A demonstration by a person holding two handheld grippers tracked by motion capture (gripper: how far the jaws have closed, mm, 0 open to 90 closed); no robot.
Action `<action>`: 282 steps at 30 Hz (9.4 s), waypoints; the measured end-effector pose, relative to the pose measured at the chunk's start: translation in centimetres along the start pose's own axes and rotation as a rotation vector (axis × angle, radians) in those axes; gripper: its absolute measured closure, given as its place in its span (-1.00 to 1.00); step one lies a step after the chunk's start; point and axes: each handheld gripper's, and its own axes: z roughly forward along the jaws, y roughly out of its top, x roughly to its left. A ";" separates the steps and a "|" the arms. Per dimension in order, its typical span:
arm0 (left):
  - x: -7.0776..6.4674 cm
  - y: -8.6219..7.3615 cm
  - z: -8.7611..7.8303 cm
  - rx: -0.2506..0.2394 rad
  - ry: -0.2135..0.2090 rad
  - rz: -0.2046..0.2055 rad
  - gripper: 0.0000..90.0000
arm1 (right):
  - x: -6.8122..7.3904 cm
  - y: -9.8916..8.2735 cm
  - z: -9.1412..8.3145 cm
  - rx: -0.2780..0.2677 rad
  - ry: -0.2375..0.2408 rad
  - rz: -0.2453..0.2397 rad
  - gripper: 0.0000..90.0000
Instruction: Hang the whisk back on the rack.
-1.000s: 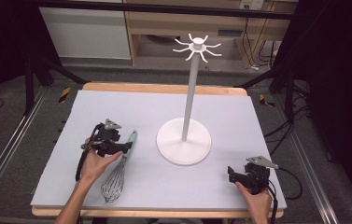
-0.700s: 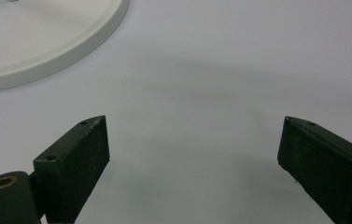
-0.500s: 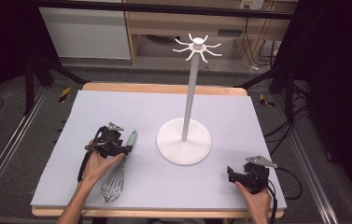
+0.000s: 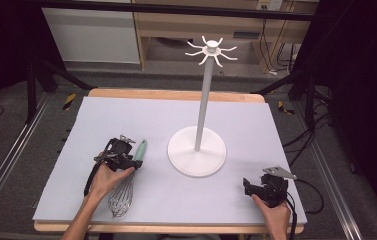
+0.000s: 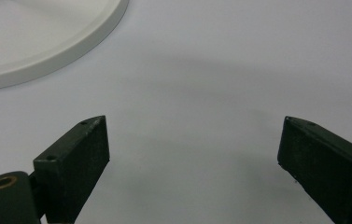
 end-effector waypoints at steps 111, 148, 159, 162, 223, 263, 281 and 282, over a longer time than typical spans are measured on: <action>-2.6 1.1 -11.7 -0.491 -0.087 0.034 0.53 | 0.2 0.0 -0.2 -0.012 0.014 0.004 -0.79; -4.8 2.9 -15.2 -0.756 -0.130 0.064 0.53 | 0.2 0.0 -0.1 -0.010 0.019 -0.001 -0.79; -5.9 3.9 -16.2 -0.799 -0.152 0.095 0.53 | 0.3 0.0 -0.1 -0.005 0.019 0.010 -0.79; -6.2 4.2 -16.3 -0.808 -0.156 0.101 0.53 | 0.2 0.1 -0.1 -0.009 0.018 0.001 -0.79; -10.1 11.0 -18.1 -0.877 -0.199 0.190 0.53 | 0.1 0.1 -0.2 -0.008 0.024 0.019 -0.79; -9.6 13.3 -15.9 -0.827 -0.214 0.200 0.53 | 0.0 0.1 -0.2 -0.008 0.025 0.019 -0.79; -10.4 14.2 -14.8 -0.824 -0.231 0.201 0.53 | -0.2 0.0 -0.1 -0.010 0.026 0.013 -0.79; -10.4 14.2 -14.8 -0.823 -0.232 0.201 0.53 | -0.2 0.0 -0.2 -0.010 0.027 0.014 -0.79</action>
